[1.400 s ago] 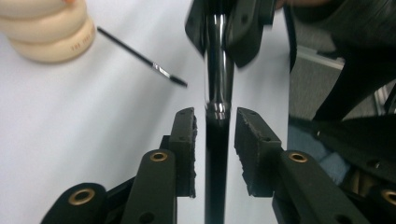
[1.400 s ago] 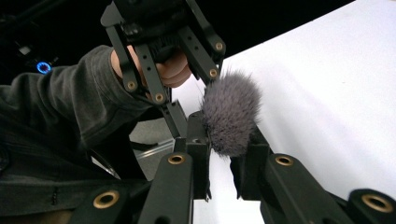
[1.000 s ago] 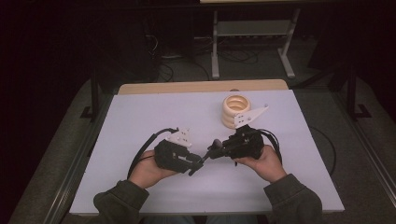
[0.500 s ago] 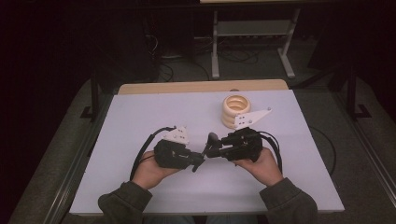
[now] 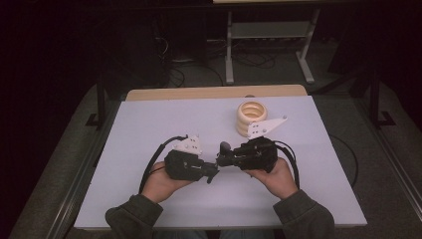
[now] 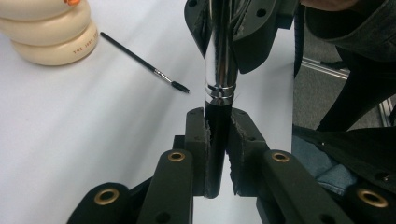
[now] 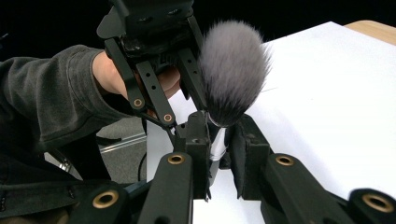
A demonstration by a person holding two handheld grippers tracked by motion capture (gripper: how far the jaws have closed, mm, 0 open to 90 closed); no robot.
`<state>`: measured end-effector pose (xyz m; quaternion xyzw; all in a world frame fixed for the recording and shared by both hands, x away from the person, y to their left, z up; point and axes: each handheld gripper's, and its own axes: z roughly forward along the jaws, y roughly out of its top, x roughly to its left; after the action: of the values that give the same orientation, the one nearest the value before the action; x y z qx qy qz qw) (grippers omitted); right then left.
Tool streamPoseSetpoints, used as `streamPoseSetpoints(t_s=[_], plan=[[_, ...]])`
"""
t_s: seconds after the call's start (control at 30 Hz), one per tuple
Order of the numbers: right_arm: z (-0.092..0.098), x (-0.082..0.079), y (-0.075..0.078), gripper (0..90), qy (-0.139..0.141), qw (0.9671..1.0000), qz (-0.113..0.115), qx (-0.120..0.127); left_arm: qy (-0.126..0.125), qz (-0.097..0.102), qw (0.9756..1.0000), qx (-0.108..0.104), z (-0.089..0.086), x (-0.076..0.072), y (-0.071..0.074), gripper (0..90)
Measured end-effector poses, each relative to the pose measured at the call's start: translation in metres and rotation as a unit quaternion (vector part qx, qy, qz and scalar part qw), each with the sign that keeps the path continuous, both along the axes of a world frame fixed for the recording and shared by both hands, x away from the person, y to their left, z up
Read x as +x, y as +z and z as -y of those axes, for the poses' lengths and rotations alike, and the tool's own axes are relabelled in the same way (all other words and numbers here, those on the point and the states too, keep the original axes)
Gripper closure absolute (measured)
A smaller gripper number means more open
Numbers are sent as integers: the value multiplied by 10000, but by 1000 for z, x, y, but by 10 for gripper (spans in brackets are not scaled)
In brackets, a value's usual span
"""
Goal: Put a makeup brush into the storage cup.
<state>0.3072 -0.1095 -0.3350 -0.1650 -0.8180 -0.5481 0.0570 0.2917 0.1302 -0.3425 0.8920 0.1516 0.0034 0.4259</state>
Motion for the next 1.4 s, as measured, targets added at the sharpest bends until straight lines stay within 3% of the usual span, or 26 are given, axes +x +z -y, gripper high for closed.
streamPoseSetpoints(t_s=[0.17, 0.63, 0.83, 1.4], plan=[[1, 1, 0, 773, -28, 9999, 62, -135, 142, 128, 9998, 48, -4, -1, 0, 725], [17, 8, 2, 773, -276, 9985, 8, -482, 597, 152, 9981, 68, -28, -2, -9, 652], [26, 12, 3, 773, -401, 9973, 7, -609, 728, 185, 9970, 170, -34, -2, -15, 641], [45, 29, 19, 773, -724, 9938, 30, -844, 879, 242, 9957, 175, -45, -4, -30, 619]])
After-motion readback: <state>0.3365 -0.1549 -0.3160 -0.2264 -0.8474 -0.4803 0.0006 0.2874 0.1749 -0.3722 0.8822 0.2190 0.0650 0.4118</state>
